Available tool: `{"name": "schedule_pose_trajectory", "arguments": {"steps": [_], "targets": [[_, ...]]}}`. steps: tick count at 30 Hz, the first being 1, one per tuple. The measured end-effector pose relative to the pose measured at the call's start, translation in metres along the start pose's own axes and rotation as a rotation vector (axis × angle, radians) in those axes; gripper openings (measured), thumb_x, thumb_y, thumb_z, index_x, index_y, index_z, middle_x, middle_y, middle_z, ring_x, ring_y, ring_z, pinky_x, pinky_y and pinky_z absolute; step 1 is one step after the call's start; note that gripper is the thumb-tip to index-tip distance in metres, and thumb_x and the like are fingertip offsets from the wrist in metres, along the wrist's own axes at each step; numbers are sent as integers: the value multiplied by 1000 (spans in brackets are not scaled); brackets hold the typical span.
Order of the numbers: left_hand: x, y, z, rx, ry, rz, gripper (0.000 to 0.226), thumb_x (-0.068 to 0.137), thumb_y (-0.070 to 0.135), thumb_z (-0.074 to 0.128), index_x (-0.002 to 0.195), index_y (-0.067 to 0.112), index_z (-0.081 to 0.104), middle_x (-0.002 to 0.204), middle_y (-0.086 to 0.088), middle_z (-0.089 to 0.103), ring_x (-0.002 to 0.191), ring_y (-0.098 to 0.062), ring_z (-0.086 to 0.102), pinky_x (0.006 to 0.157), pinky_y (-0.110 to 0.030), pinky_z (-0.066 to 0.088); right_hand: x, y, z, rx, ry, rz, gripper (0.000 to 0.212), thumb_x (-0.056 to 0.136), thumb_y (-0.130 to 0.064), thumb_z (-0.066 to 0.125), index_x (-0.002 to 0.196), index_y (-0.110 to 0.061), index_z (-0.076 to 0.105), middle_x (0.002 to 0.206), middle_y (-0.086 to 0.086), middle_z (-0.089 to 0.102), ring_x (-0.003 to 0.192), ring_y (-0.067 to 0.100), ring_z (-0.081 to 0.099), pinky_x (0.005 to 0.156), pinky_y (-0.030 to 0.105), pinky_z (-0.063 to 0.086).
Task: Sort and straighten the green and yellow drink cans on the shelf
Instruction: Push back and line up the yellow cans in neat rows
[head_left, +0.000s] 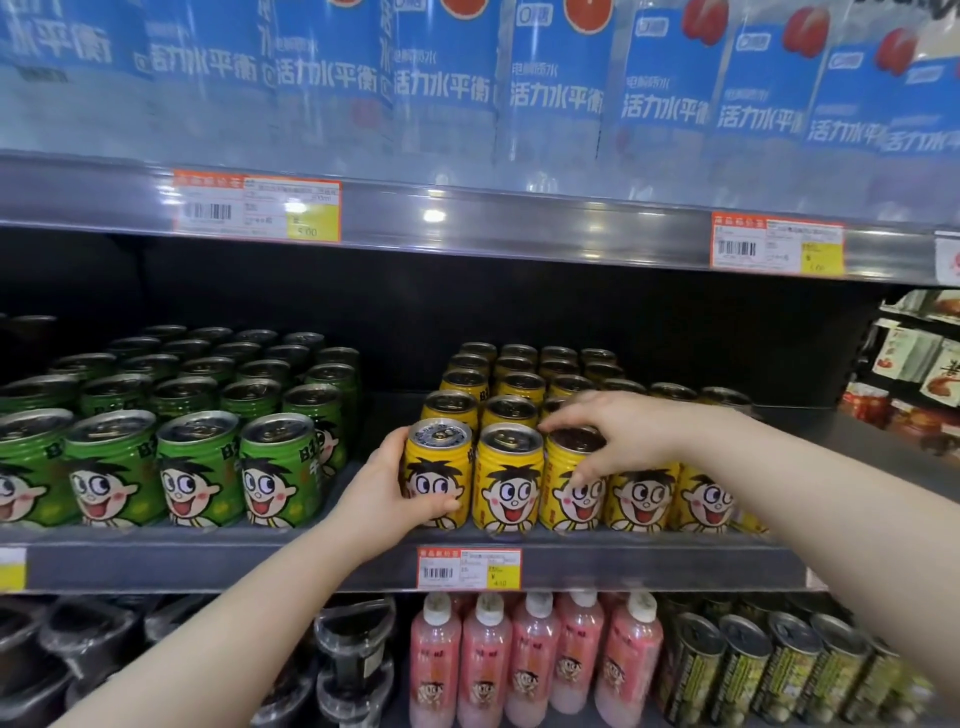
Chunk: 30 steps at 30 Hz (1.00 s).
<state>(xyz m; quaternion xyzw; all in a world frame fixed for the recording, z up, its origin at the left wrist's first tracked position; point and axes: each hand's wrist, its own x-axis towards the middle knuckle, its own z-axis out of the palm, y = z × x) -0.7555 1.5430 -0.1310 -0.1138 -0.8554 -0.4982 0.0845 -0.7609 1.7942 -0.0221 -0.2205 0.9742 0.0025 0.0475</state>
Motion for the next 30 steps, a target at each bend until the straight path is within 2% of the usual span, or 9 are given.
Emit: {"name": "schedule_pose_trajectory", "arguments": {"steps": [2, 5, 7, 9, 14, 20, 23, 27, 30], "targets": [[-1, -1, -1, -4, -13, 6, 82, 68, 22, 81, 134, 30, 34, 119, 4, 58, 107, -11, 57, 94, -34, 49, -7, 3, -2, -11, 3, 29, 83, 77, -47, 69, 145, -36, 23, 153, -2, 25, 138, 20, 29, 109, 34, 33], [-1, -5, -1, 12, -9, 20, 86, 65, 26, 83, 134, 35, 33, 121, 4, 58, 109, -12, 57, 96, -38, 49, -21, 15, -6, -83, -19, 166, 89, 73, -50, 71, 145, -35, 22, 153, 2, 23, 138, 24, 30, 107, 35, 35], [-1, -5, 1, 36, -10, 34, 90, 62, 25, 84, 134, 36, 31, 121, 6, 57, 108, -10, 56, 93, -32, 48, -27, 22, -3, -149, -58, 231, 90, 72, -49, 72, 145, -33, 23, 150, 1, 28, 135, 22, 34, 104, 34, 38], [-2, -3, 3, 64, -7, 44, 92, 62, 22, 84, 135, 35, 29, 119, 8, 57, 105, -7, 56, 86, -23, 44, -28, 25, 2, -157, -22, 232, 85, 73, -47, 73, 144, -31, 28, 145, -1, 36, 129, 20, 41, 99, 32, 42], [-2, -4, 6, 108, 26, 59, 94, 64, 22, 83, 138, 32, 26, 115, 10, 56, 101, -7, 54, 79, -20, 41, -26, 23, 2, -162, 19, 208, 82, 73, -48, 72, 142, -27, 33, 142, -1, 41, 126, 20, 44, 96, 31, 44], [-6, -3, 7, 154, 54, -1, 107, 65, 28, 82, 146, 28, 12, 127, 3, 55, 115, -17, 54, 93, -32, 45, -26, 23, 7, -193, 37, 209, 79, 77, -47, 69, 143, -25, 33, 144, 2, 39, 128, 23, 42, 100, 36, 43], [-10, -1, 9, 203, 61, -18, 100, 66, 36, 80, 143, 34, 15, 121, 5, 58, 111, -18, 56, 92, -36, 48, -28, 22, 15, -224, 67, 217, 77, 80, -48, 65, 145, -26, 29, 149, 3, 33, 134, 26, 35, 106, 39, 38], [-10, 6, 8, 237, 24, -82, 100, 67, 36, 78, 142, 30, 12, 116, 6, 57, 111, -19, 56, 93, -36, 47, -27, 16, 22, -219, 94, 273, 75, 83, -43, 63, 146, -28, 25, 152, 5, 28, 137, 28, 30, 108, 40, 36], [-14, 14, 8, 317, 21, -129, 111, 65, 45, 77, 145, 30, 1, 129, 0, 54, 116, -20, 55, 96, -39, 47, -35, 6, 30, -237, 130, 313, 76, 86, -40, 61, 148, -26, 20, 153, 4, 27, 137, 26, 33, 108, 40, 38]]}}
